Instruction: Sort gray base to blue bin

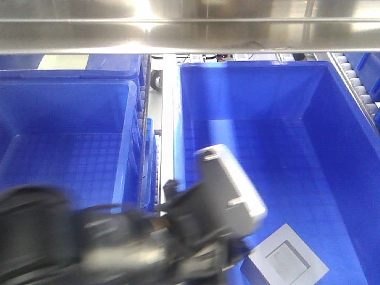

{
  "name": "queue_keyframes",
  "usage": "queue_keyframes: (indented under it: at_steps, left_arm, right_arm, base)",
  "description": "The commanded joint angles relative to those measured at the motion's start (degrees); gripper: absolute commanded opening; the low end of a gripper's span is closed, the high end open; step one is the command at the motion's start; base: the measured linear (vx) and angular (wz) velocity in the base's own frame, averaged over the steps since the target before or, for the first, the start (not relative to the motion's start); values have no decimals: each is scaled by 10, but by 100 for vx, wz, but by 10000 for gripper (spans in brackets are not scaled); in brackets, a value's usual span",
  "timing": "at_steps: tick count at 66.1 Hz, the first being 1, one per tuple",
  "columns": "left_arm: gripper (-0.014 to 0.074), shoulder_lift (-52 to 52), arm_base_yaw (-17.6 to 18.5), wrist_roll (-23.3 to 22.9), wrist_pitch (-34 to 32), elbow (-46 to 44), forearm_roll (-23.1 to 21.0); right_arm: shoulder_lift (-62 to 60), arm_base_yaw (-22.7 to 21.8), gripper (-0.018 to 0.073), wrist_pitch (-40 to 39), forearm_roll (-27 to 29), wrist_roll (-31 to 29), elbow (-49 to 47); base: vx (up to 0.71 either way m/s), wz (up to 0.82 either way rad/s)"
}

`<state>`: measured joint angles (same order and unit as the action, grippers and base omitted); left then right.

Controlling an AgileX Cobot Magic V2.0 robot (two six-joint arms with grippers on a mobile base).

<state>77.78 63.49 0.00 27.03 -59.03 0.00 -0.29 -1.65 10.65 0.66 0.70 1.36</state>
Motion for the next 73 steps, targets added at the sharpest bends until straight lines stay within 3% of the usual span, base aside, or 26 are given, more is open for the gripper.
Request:
queue_keyframes:
  at_steps: [1, 25, 49, 62, 73]
  left_arm:
    - [-8, -70, 1, -5, -37, 24, 0]
    - [-8, -316, 1, -9, -62, 162, 0]
    - [-8, -560, 1, -21, -57, 243, -6]
    - [-8, -643, 1, -39, -39, 272, -5]
    - [-8, -655, 1, -39, -18, 276, -6]
  right_arm:
    - [10, -2, -5, -21, -3, -7, 4]
    - [10, -2, -5, -21, -3, -7, 4]
    - [10, -2, -5, -21, -3, -7, 4]
    - [10, -2, -5, -21, -3, -7, 4]
    - [10, -2, -5, -21, -3, -7, 4]
  base:
    - [0, 0]
    - [0, 0]
    - [0, 0]
    - [0, 0]
    - [0, 0]
